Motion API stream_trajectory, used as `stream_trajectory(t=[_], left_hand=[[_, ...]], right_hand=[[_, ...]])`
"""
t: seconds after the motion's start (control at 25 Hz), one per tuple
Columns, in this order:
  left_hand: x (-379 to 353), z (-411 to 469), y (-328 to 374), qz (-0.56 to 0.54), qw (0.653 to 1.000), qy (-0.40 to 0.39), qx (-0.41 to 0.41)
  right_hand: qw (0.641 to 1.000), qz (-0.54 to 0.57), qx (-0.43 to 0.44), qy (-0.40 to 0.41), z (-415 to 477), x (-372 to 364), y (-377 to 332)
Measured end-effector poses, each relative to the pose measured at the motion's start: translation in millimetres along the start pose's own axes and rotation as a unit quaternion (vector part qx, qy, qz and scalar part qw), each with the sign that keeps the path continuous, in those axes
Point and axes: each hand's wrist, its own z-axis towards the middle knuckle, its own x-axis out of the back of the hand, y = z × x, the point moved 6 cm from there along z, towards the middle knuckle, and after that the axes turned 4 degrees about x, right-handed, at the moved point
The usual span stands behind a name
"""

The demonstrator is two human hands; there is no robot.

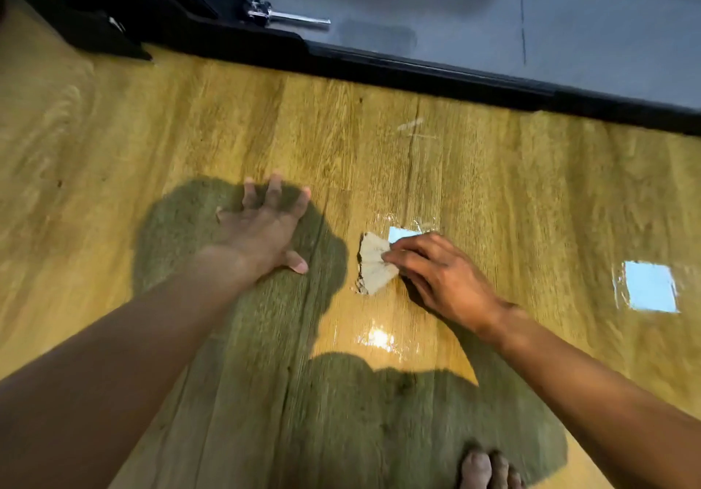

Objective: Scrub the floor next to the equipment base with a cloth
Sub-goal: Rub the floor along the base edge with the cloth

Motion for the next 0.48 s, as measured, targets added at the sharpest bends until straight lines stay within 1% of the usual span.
stream_trajectory(t=[0.04,0.12,0.2,0.24,0.32,0.4,0.44,0.48], left_hand=[[3,2,2,0.014,1.000,0.004,-0.010],[10,10,5,0.040,0.999,0.005,-0.029],[18,18,7,0.030,0.999,-0.012,-0.042],[21,20,9,0.012,0.999,-0.017,-0.044],[23,22,11,-0.004,0.999,-0.005,-0.038],[20,24,13,0.002,1.000,0.004,-0.024],[19,26,14,0.001,1.000,0.007,-0.022],[20,27,15,-0.002,1.000,0.008,-0.021]], right_hand=[[1.000,-0.008,-0.013,-0.001,18,5,17],[0.996,-0.030,-0.089,0.005,59,16,60],[0.988,-0.031,-0.151,0.025,81,19,85],[0.984,-0.026,-0.173,0.037,80,18,84],[0.988,-0.015,-0.143,0.053,63,8,60],[0.996,0.000,-0.087,0.025,44,-1,35],[0.998,0.000,-0.062,0.017,45,-1,38],[0.998,0.000,-0.055,0.015,55,2,51]])
